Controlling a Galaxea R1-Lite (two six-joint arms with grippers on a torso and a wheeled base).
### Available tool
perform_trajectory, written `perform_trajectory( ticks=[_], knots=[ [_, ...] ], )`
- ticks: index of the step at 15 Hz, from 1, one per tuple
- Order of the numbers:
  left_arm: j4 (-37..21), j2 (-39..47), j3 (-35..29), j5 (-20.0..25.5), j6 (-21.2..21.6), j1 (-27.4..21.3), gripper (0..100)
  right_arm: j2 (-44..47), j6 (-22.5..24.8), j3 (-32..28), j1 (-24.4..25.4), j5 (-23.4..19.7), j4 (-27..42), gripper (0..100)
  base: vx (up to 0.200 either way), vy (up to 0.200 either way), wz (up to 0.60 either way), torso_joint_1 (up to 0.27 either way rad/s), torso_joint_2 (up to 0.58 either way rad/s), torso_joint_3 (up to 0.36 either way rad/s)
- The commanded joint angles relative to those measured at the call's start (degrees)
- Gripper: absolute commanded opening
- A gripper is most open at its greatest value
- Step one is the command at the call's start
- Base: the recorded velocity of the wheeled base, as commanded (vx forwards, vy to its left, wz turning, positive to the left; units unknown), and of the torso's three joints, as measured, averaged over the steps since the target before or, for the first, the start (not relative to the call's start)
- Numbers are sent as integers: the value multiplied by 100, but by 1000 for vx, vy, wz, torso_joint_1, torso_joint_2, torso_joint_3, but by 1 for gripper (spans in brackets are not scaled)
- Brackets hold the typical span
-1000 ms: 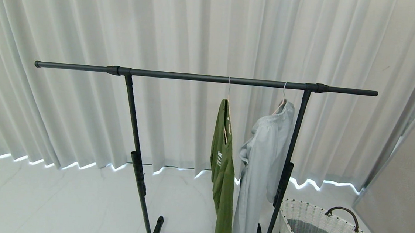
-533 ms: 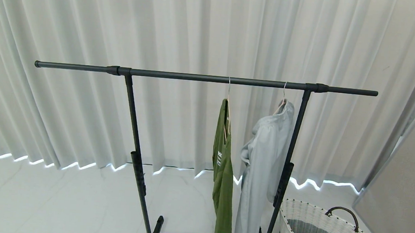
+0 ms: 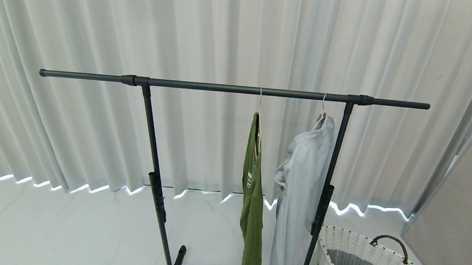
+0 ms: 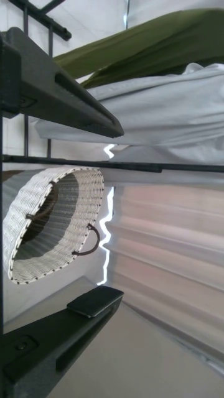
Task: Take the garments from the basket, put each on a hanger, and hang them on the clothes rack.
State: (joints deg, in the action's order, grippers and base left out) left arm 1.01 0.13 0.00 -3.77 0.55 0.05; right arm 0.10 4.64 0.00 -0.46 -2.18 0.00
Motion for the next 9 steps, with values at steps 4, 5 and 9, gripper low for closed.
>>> perform_trajectory(
  ticks=[4, 5, 9],
  knots=[
    [4, -5, 0, -1, -2, 4, 100, -1, 1, 0, 2, -2, 0, 100, 0, 0, 0, 0, 0, 0],
    [4, -13, 0, -1, 7, 4, 100, -1, 1, 0, 2, -2, 0, 100, 0, 0, 0, 0, 0, 0],
    [4, -5, 0, -1, -2, 4, 100, -1, 10, 0, 2, -19, 0, 100, 0, 0, 0, 0, 0, 0]
  ],
)
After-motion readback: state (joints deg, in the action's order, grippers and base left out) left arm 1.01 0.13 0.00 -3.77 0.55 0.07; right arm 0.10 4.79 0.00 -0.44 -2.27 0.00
